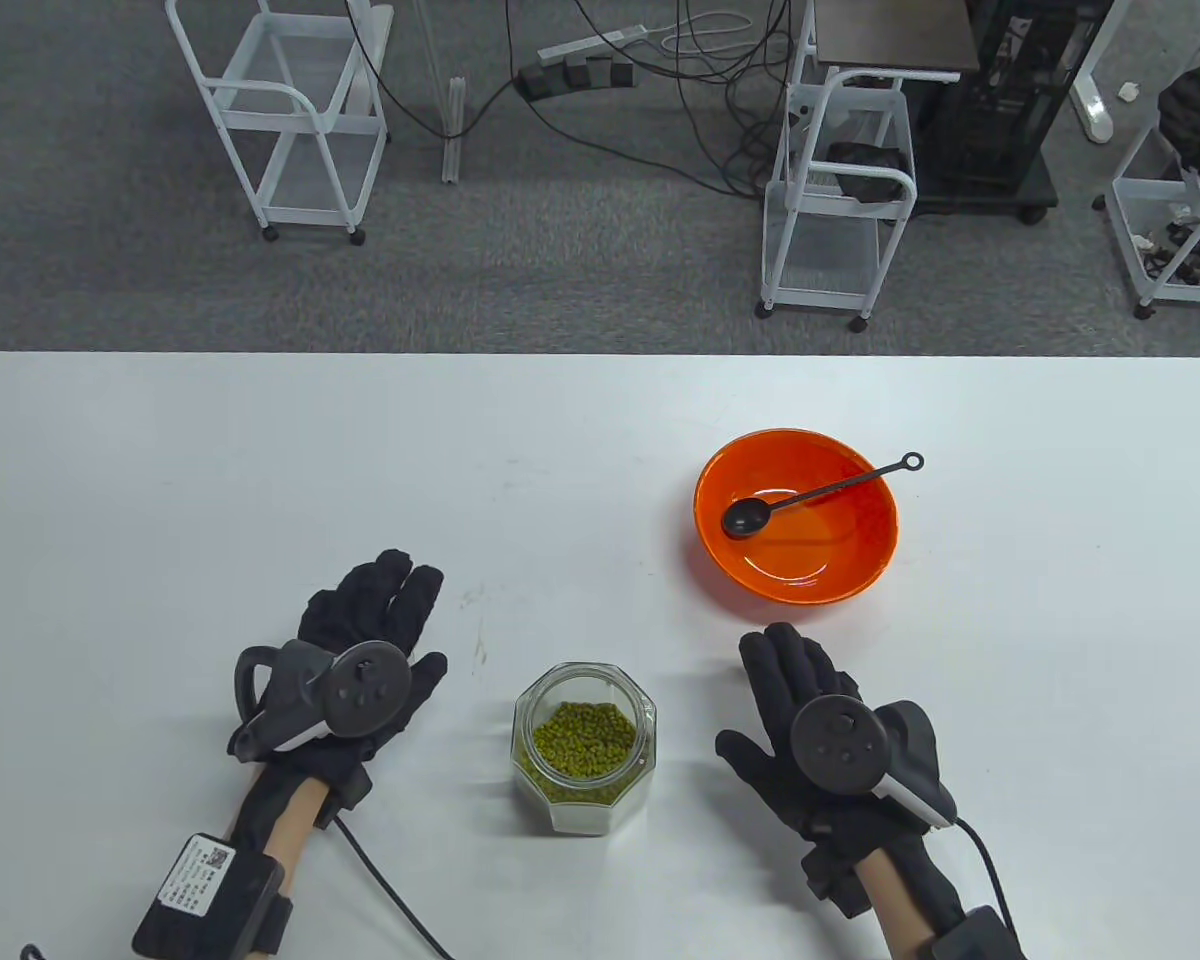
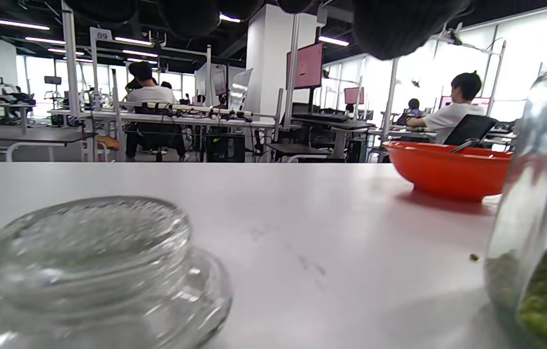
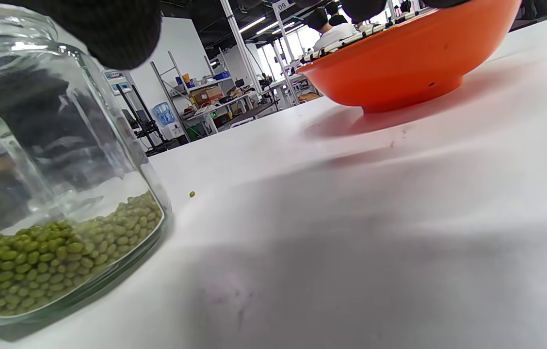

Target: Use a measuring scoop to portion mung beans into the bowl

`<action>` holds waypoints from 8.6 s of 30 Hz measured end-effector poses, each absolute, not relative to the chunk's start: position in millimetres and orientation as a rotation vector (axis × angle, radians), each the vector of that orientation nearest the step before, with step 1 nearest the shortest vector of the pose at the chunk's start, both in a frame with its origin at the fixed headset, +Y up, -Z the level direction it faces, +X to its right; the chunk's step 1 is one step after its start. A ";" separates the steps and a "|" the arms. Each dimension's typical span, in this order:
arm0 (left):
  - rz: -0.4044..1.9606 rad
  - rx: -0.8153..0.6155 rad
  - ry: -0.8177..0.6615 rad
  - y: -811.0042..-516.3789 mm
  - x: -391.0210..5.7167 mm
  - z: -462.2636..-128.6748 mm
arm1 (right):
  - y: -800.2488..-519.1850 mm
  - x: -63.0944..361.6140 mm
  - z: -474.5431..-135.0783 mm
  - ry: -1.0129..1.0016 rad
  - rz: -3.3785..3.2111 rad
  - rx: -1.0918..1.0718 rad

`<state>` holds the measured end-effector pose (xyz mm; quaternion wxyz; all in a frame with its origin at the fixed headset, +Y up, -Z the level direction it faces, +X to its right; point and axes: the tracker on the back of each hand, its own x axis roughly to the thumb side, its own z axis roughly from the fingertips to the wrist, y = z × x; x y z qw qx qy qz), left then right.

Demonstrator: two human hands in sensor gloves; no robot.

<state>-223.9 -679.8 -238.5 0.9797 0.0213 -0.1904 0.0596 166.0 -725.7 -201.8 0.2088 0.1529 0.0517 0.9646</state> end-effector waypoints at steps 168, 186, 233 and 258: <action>0.410 -0.050 -0.464 -725.2 -200.4 -194.9 | -787.9 311.4 -261.8 0.250 1.697 -0.432; 0.422 -0.057 -0.469 -726.6 -201.5 -196.1 | -779.7 315.9 -253.1 0.109 1.627 -0.412; 0.871 -0.172 -0.649 -725.8 -172.5 -195.1 | -722.9 258.9 -230.2 0.019 1.366 -0.084; 1.040 -0.281 -0.635 -747.0 -170.4 -200.8 | -692.6 227.0 -220.8 -0.071 1.498 0.019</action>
